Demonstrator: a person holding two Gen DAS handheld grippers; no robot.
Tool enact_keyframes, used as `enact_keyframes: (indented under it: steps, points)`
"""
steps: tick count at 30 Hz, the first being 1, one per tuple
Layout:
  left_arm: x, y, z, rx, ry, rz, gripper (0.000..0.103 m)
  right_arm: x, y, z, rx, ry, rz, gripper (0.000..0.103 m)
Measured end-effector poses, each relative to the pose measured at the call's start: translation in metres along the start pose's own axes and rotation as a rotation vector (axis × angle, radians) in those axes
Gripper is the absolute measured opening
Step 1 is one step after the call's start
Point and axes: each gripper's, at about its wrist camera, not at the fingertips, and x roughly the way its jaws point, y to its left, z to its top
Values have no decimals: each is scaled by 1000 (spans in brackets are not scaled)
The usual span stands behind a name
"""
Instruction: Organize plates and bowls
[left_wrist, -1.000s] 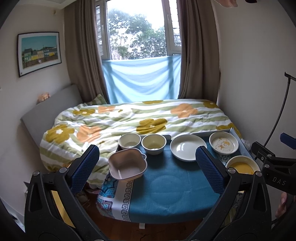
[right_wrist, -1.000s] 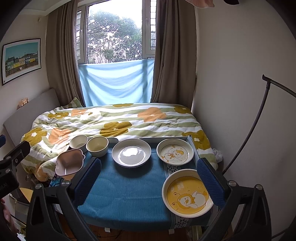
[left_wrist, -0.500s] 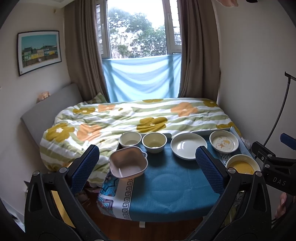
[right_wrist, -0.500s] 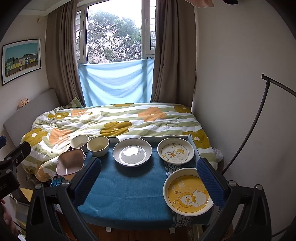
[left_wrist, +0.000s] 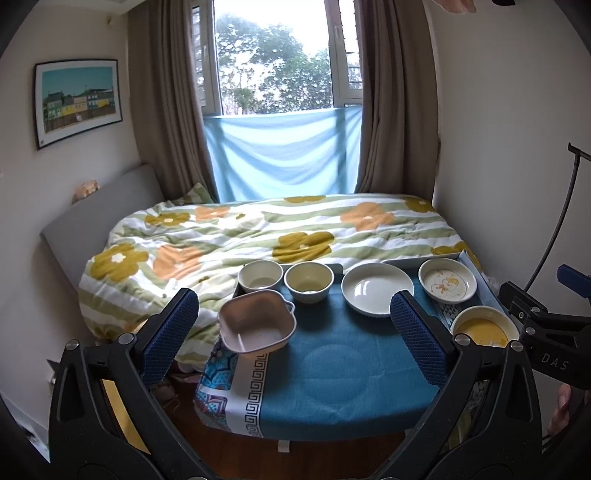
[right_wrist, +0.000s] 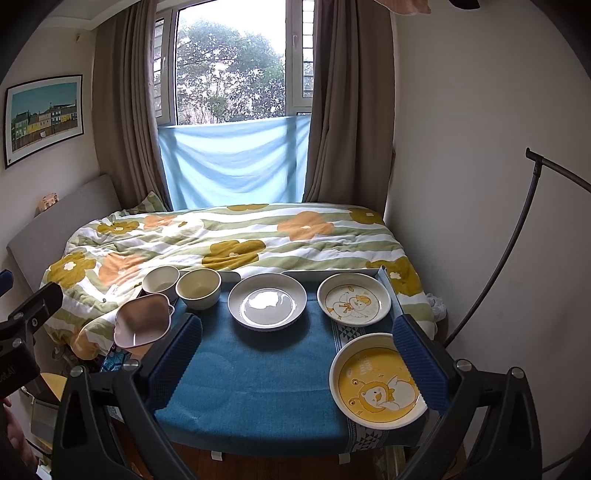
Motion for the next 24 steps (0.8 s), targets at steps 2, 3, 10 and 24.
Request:
enact_keyframes:
  steps: [2,3,10,24]
  points:
    - [0,0,0,0,0,-1,103,-1,0,-1,-1,0,0,103]
    - [0,1,0,-1,0,-1,103,0,0,0,0,1,0,103]
    - [0,3,0,-1,0,-4,103,-3,4,-3,1,-3,0,103]
    - [-2,13,-1,-10,3,-26,103,-7,9,-6,5,2,-2,103]
